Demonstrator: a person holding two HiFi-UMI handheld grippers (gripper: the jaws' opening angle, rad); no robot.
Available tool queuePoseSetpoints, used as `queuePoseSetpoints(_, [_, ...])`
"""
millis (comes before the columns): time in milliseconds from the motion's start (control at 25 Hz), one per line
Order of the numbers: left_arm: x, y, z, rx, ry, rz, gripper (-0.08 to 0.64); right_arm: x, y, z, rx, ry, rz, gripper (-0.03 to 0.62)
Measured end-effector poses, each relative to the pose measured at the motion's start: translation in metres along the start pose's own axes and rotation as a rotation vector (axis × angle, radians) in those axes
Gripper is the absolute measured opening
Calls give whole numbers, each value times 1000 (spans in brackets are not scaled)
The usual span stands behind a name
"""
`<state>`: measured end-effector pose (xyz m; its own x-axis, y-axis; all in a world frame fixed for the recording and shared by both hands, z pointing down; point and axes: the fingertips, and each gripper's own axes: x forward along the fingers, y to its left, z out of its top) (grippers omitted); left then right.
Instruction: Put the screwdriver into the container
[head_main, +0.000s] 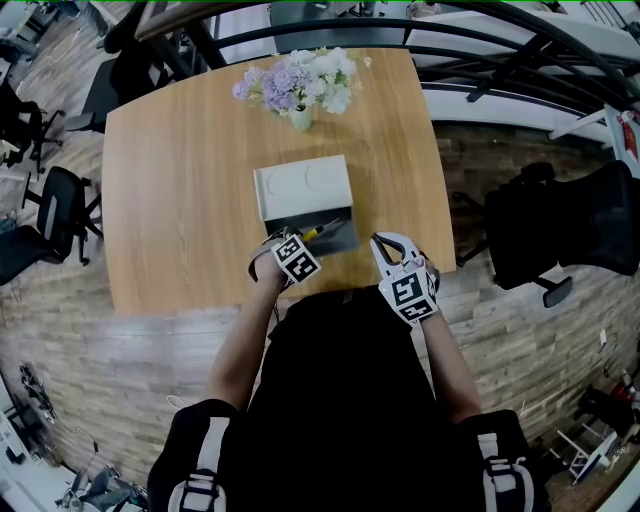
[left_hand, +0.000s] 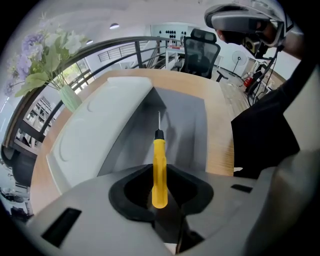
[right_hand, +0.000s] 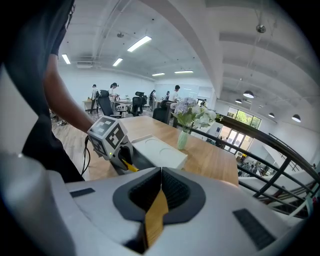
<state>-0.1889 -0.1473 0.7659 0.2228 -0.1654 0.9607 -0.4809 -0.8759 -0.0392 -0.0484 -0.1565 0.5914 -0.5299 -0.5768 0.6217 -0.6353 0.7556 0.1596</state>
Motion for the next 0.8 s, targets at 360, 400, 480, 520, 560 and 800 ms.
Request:
queuePoseSetpoints(360, [13,0,-3,63,77,34,94,-5,6,-4,2,4,9,26])
queuePoseSetpoints(400, [14,0,-4,66,83,37,94,-5,6,-5,5,3,10,26])
queuePoseSetpoints(480, [15,1,-6,79,94,47,94,-7,6,-3,13,-11,10,26])
queuePoseSetpoints(520, [16,1,-7,87,100,51,94,-8,6,-2,17,-21,10,26])
queuePoseSetpoints(560, [16,2,-8,91,103,54,94,-8,6,0,19,-29,11,26])
queuePoseSetpoints(800, [17,2,-7,85,99,45,111,-8,7,-1,10,-30,26,26])
